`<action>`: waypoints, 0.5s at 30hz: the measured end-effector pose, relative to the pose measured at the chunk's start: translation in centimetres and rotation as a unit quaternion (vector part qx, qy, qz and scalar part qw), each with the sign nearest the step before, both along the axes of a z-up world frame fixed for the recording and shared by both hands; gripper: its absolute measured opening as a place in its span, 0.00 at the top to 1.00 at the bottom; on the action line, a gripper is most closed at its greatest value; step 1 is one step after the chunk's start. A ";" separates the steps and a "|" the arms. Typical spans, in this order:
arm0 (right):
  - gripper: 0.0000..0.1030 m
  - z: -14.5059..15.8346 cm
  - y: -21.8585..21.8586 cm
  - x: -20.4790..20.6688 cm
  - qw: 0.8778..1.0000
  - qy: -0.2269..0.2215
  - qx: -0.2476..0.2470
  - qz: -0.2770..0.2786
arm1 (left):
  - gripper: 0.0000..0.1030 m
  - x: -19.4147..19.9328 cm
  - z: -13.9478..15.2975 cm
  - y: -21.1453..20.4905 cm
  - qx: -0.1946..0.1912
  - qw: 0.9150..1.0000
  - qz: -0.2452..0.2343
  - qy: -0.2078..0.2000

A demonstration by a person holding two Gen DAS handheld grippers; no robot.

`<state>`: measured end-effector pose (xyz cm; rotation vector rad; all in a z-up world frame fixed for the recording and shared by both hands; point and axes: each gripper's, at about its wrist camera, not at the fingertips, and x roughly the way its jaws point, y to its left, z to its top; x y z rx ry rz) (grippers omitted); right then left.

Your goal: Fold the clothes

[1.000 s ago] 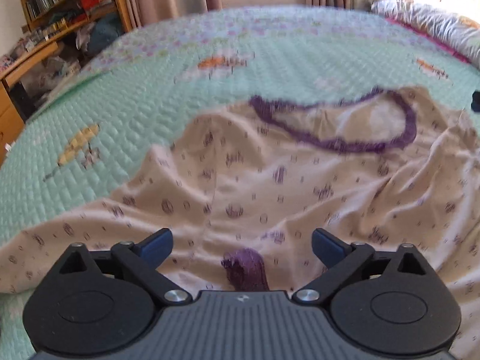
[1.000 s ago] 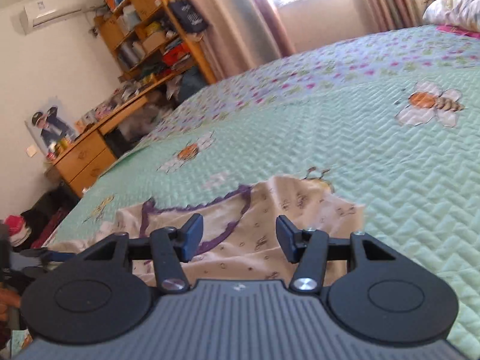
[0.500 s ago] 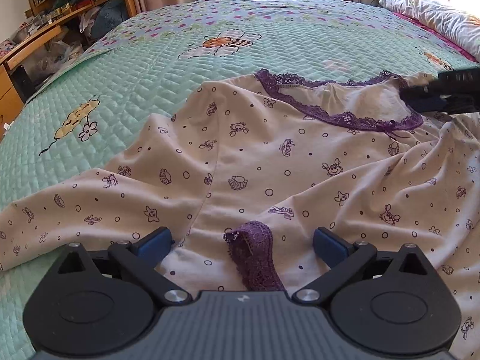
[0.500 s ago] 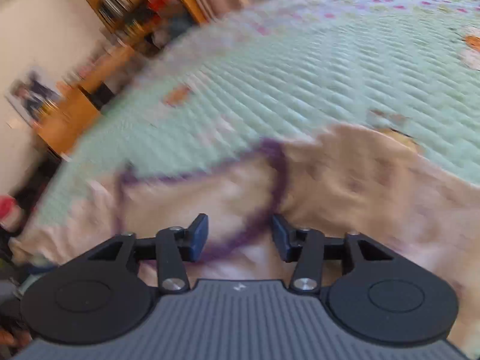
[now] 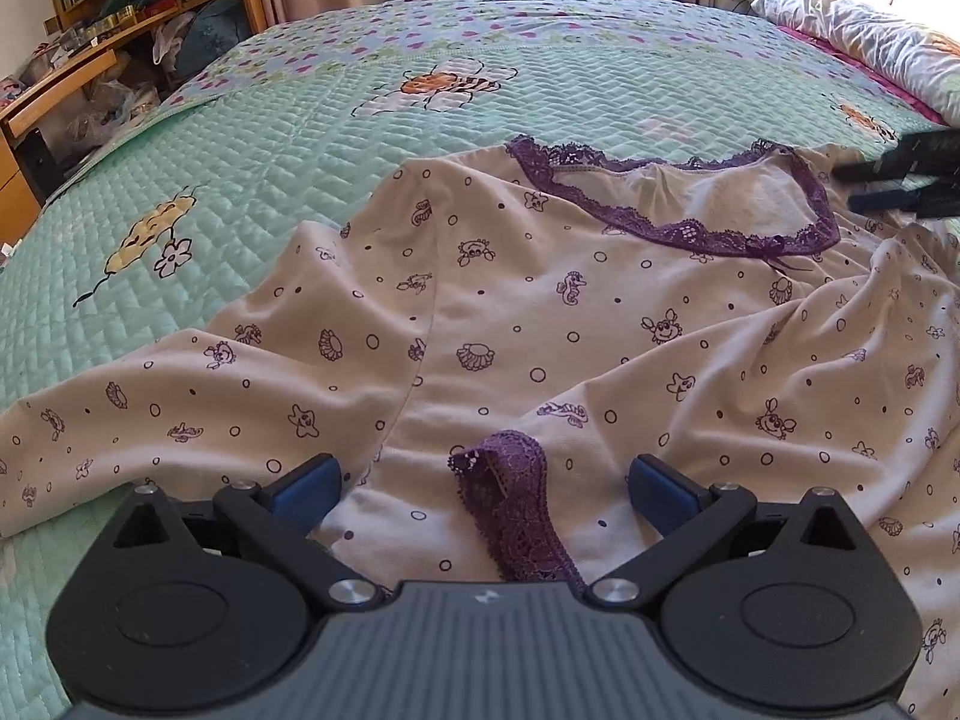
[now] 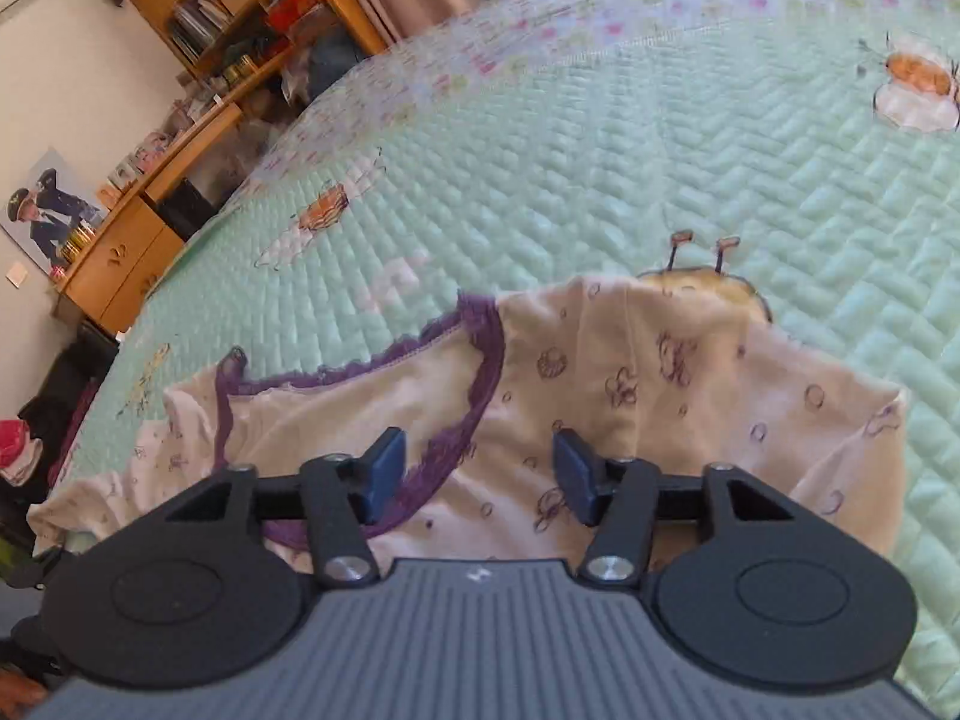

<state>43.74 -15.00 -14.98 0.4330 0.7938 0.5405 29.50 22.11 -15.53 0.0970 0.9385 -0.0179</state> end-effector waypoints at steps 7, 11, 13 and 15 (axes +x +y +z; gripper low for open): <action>0.45 0.0 -5.8 0.1 0.997 -0.011 0.054 -0.061 | 0.01 0.1 -0.1 -0.1 0.001 1.000 0.004 -0.001; 0.50 -1.9 -6.3 1.0 0.995 0.017 0.031 -0.090 | 0.01 -0.2 0.4 -0.3 0.004 1.000 0.002 -0.004; 0.50 -0.6 -7.5 -0.7 0.992 -0.021 0.078 -0.098 | 0.01 -0.4 0.8 -0.4 0.006 1.000 0.000 -0.007; 0.44 1.0 -8.5 -2.4 0.990 -0.055 0.095 -0.093 | 0.02 -0.6 1.1 -0.5 0.008 1.000 -0.003 -0.009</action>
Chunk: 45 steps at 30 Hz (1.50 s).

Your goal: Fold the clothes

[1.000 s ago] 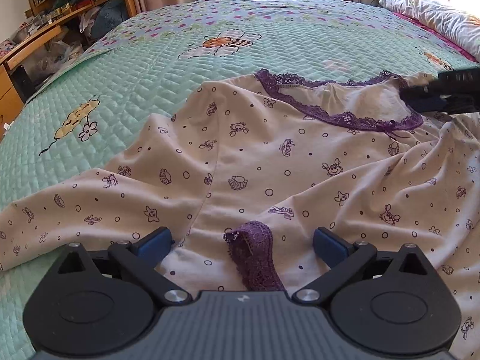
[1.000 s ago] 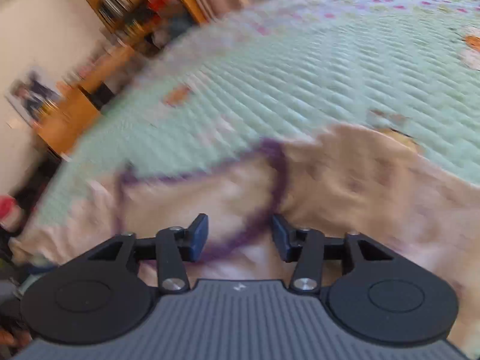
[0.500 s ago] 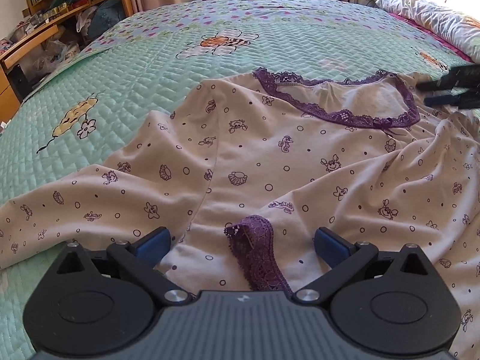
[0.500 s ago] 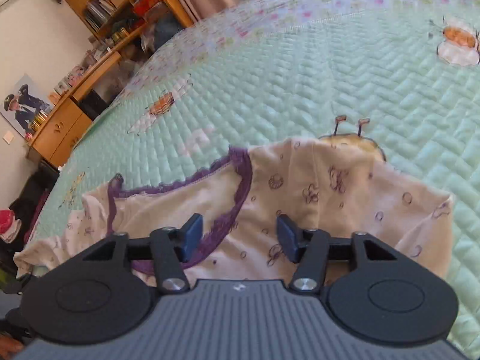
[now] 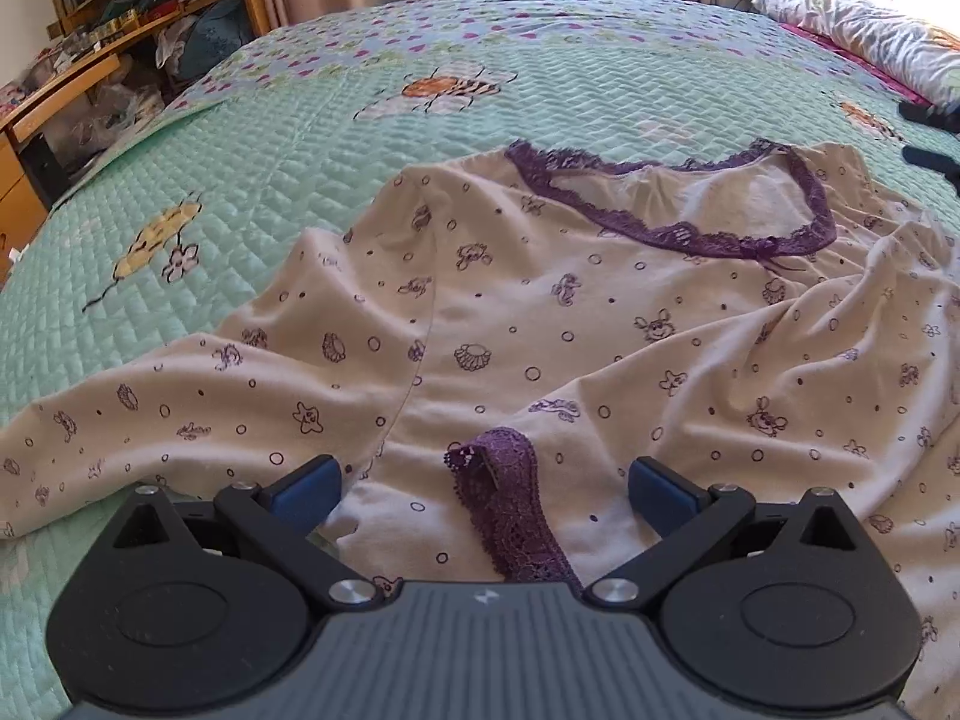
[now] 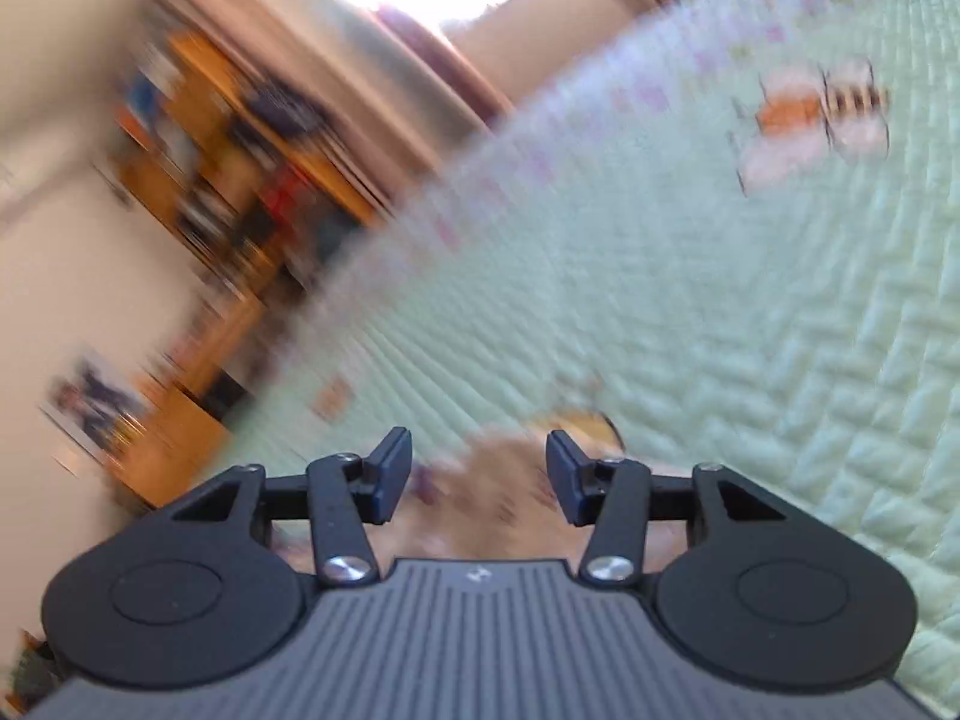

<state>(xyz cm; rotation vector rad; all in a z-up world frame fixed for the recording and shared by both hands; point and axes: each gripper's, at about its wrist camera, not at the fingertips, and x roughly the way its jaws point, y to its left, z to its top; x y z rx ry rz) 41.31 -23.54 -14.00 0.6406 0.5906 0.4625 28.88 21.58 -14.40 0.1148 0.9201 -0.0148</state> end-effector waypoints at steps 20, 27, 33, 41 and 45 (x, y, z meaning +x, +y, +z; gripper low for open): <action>0.46 2.0 30.2 -23.3 0.748 -0.357 -0.448 0.335 | 0.06 -0.5 3.6 5.2 -0.071 0.994 0.083 -0.021; 0.50 -0.3 33.5 -24.2 0.682 -0.373 -0.507 0.371 | 0.05 -1.9 4.6 5.0 -0.059 0.997 0.053 -0.026; 0.68 -1.6 35.7 -24.8 0.629 -0.384 -0.568 0.367 | 0.05 -2.7 4.7 5.8 -0.067 0.996 0.053 -0.028; 0.80 -2.3 36.3 -26.0 0.588 -0.410 -0.587 0.378 | 0.05 -3.5 4.8 6.7 -0.073 0.996 0.051 -0.027; 0.89 -2.1 36.1 -25.6 0.595 -0.403 -0.573 0.394 | 0.04 -3.9 5.2 6.8 -0.073 0.995 0.053 -0.028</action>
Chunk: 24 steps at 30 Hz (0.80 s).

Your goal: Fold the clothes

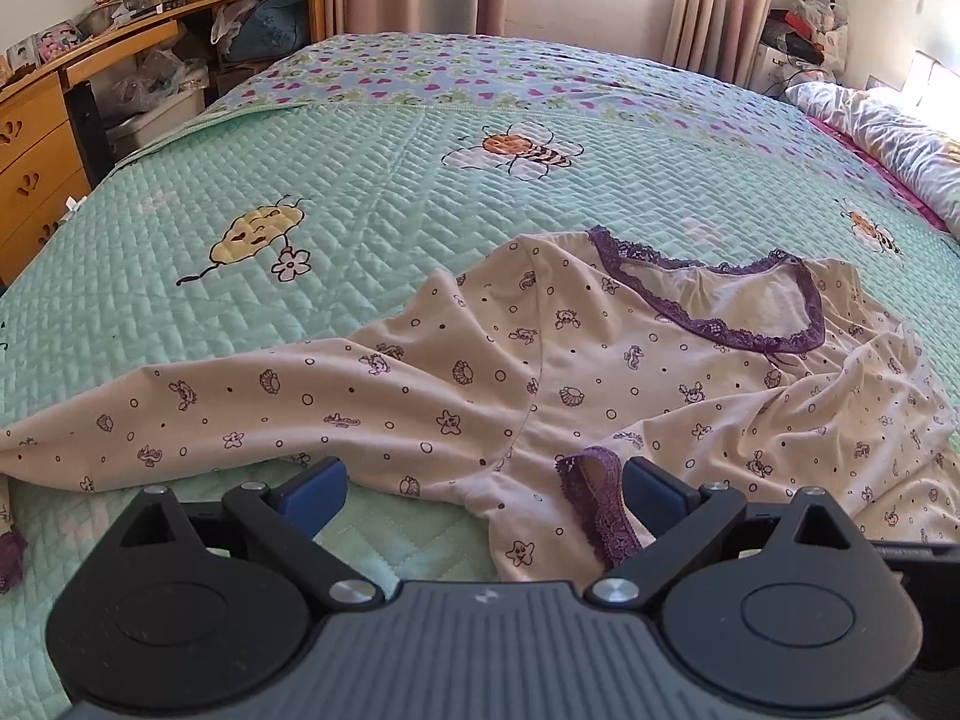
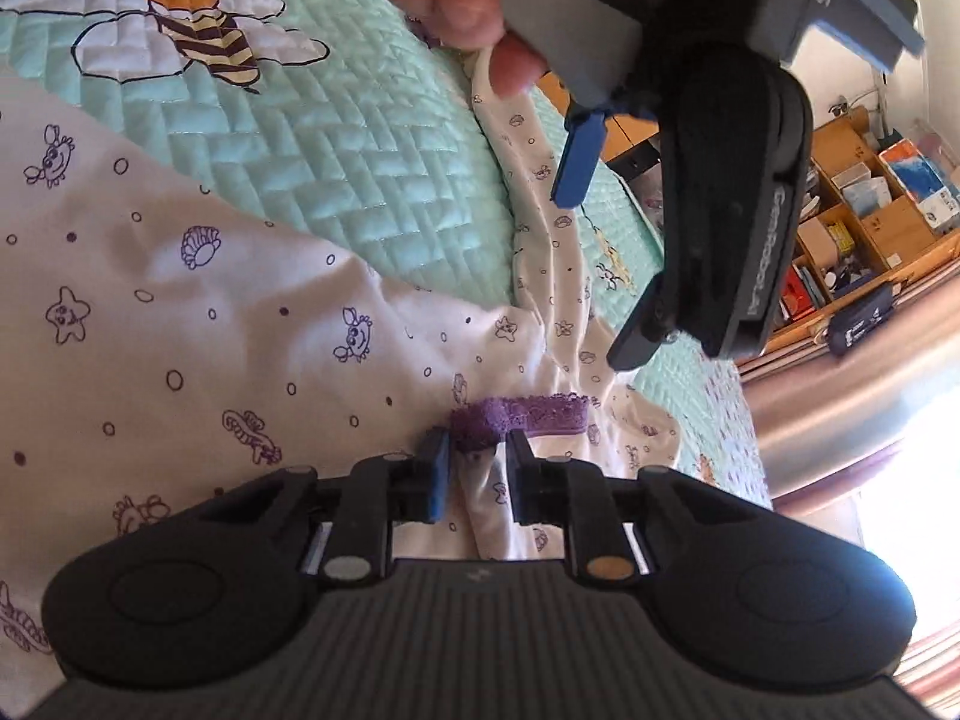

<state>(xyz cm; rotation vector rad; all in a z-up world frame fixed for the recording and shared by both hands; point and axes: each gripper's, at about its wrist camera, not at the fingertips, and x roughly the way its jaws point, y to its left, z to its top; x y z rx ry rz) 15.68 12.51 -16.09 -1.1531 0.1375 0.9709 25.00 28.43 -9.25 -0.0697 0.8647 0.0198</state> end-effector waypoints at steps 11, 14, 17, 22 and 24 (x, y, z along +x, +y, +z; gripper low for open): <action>0.96 5.3 -2.7 -1.2 0.992 0.056 0.117 0.006 | 0.03 -0.7 1.6 1.4 0.003 1.000 0.017 -0.017; 0.96 4.9 -3.3 -3.0 0.990 0.088 0.103 0.031 | 0.03 -0.7 1.3 1.1 0.004 1.000 0.014 -0.013; 0.96 3.2 -3.4 -4.4 0.992 0.090 0.076 0.048 | 0.02 -0.5 0.7 0.4 0.007 1.000 0.003 -0.004; 0.80 1.7 -4.3 -4.9 0.992 0.090 0.080 0.041 | 0.03 -0.2 -0.3 -1.7 0.026 0.999 -0.024 0.010; 0.73 2.3 -6.3 -4.4 0.988 0.112 0.110 0.014 | 0.02 0.0 -0.7 -2.3 0.031 0.999 -0.026 0.013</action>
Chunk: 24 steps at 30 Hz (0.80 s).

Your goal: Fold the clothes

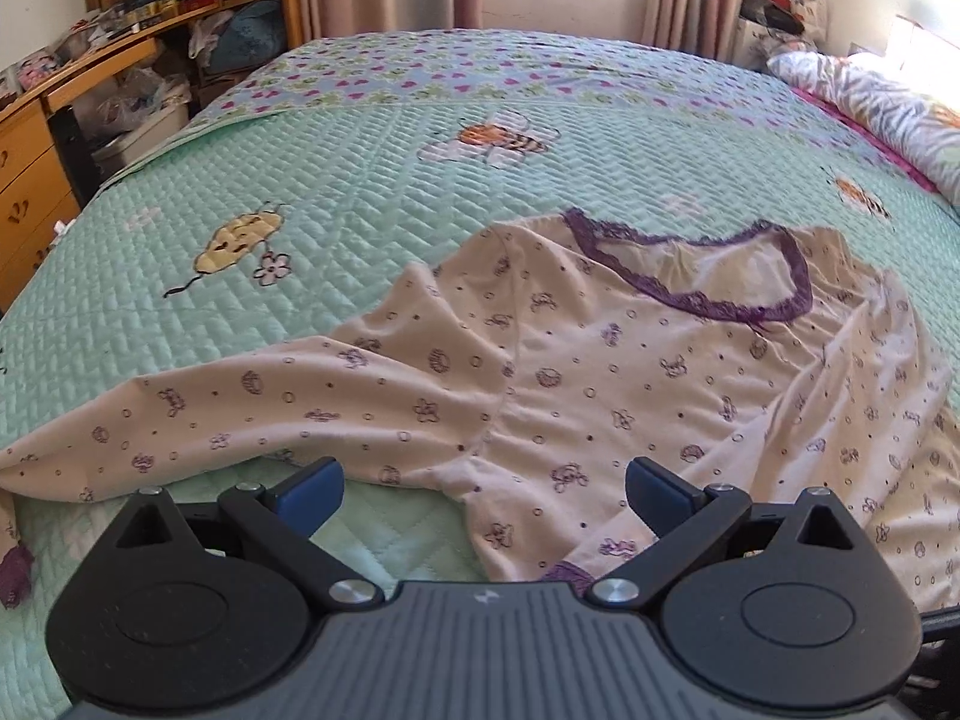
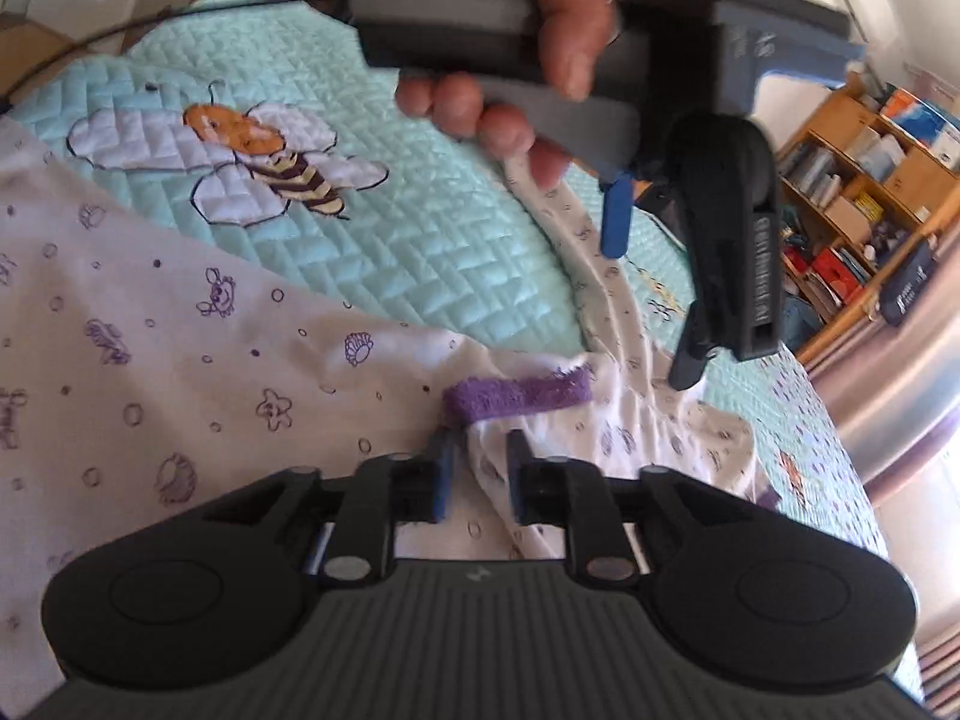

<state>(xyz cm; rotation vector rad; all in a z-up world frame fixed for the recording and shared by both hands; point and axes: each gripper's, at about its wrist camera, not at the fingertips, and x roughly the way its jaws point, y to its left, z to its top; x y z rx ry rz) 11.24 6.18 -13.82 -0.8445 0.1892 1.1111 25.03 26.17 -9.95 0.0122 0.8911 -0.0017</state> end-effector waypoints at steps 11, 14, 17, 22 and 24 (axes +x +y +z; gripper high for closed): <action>0.64 2.2 -16.6 9.6 0.908 0.210 0.211 -0.293 | 0.03 1.0 -1.9 -3.2 0.020 1.000 -0.009 0.021; 0.57 0.4 -20.3 13.7 0.855 0.283 0.211 -0.379 | 0.03 1.3 -2.7 -5.0 0.028 0.998 -0.030 0.039; 0.65 -1.8 -23.8 17.0 0.802 0.334 0.185 -0.459 | 0.03 1.0 -3.9 -6.0 0.056 0.996 -0.034 0.058; 0.93 -2.6 -28.2 15.4 0.775 0.320 0.205 -0.505 | 0.03 0.6 -3.9 -5.5 0.051 0.996 -0.030 0.064; 0.84 -2.1 -28.5 15.4 0.769 0.326 0.233 -0.498 | 0.03 0.4 -3.5 -5.6 0.055 0.996 -0.031 0.060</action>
